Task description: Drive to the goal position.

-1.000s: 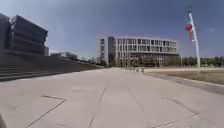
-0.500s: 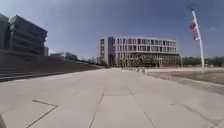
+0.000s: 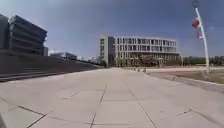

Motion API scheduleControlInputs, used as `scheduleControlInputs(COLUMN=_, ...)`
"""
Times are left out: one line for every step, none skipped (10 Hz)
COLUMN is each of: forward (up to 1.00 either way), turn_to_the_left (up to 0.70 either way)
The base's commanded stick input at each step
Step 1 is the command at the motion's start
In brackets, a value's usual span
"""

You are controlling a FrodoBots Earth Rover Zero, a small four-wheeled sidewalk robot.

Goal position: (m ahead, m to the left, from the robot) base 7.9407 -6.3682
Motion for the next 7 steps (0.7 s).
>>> scheduleControlInputs(forward=0.70, turn_to_the_left=0.01)
scheduleControlInputs(forward=0.70, turn_to_the_left=0.01)
scheduleControlInputs(forward=0.70, turn_to_the_left=0.01)
scheduleControlInputs(forward=0.70, turn_to_the_left=0.01)
scheduleControlInputs(forward=0.70, turn_to_the_left=0.01)
scheduleControlInputs(forward=0.70, turn_to_the_left=0.01)
scheduleControlInputs(forward=0.70, turn_to_the_left=0.01)
